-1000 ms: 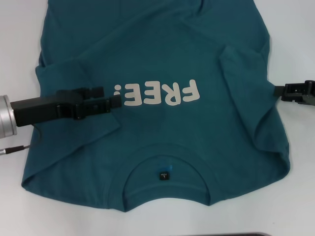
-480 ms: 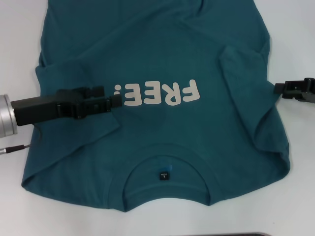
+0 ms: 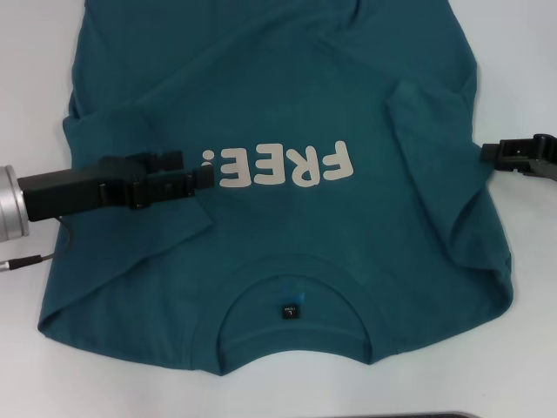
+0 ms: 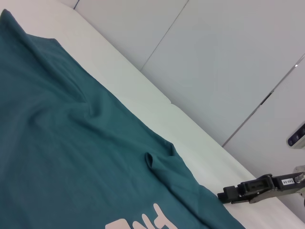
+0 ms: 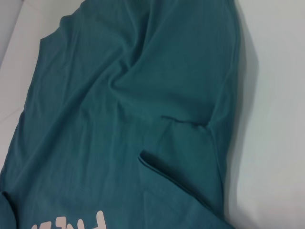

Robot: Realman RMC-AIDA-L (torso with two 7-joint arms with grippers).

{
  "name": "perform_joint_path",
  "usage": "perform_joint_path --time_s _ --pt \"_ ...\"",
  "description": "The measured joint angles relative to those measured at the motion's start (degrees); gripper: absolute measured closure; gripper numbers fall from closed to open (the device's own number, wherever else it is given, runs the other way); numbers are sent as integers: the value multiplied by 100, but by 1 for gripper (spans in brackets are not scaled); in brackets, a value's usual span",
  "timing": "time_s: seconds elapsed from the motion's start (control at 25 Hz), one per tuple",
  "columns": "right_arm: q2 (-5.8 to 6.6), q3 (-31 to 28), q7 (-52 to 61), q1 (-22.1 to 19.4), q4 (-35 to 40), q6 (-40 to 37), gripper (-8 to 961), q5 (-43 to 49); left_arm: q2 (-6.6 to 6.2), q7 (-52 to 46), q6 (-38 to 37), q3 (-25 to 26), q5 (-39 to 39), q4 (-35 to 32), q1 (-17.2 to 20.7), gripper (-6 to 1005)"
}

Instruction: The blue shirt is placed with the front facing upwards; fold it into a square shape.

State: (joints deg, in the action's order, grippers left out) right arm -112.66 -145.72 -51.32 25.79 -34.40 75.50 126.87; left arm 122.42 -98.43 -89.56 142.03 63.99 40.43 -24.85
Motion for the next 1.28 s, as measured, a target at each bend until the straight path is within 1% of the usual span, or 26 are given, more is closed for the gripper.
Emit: perform_joint_path --time_s 0.4,0.96,1.28 --pt "-17 12 -7 89 -3 27 520 -23 0 0 0 0 -1 0 -11 114" --pt "-146 76 -42 381 11 80 520 10 0 0 4 0 -28 0 -37 116" --pt "-173 182 -31 447 13 87 521 12 9 6 45 2 -28 0 -38 115"
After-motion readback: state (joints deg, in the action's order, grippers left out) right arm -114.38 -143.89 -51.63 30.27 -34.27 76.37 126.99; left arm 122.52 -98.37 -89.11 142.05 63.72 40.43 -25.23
